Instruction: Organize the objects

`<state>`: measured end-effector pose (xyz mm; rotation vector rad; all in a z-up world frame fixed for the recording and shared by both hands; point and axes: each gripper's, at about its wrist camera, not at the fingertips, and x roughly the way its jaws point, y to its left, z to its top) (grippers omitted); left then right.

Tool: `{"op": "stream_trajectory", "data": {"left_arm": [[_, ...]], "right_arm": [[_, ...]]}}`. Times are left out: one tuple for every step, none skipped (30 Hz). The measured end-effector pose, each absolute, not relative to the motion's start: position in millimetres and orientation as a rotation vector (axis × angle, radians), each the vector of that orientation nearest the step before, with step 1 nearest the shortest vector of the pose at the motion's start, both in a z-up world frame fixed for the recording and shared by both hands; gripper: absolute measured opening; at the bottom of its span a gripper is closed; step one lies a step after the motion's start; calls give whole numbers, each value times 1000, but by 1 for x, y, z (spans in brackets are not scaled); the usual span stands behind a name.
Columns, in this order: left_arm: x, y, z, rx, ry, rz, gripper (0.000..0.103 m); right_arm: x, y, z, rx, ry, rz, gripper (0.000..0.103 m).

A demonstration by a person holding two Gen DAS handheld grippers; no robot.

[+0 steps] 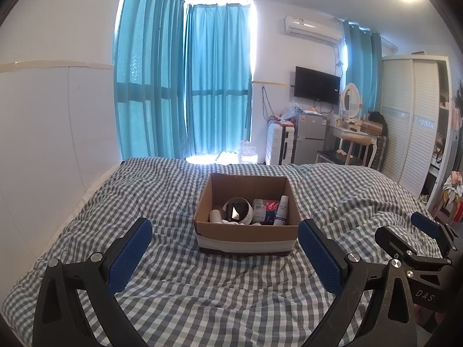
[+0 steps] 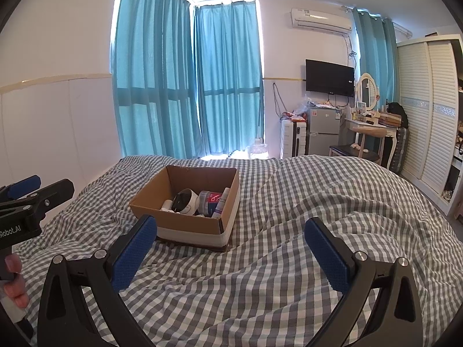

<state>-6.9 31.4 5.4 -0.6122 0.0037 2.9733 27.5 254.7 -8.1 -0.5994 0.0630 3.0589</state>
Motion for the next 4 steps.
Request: {"op": "stream_trajectory", "data": {"left_arm": [[-6,31,5,-605,5,2976,103],[-5,32,5,-594,11,2982,103],[-4,32,4,-586,23,2987,103],[-4,33,5,-587,30,2987,103]], "right_arm": [[27,254,-8,-598,62,3058,102],[27,255,-8,-599,62,3060,102],[27,254,-8,-599,63,3061,102],[27,254,-9,-601,63,3060,102]]}}
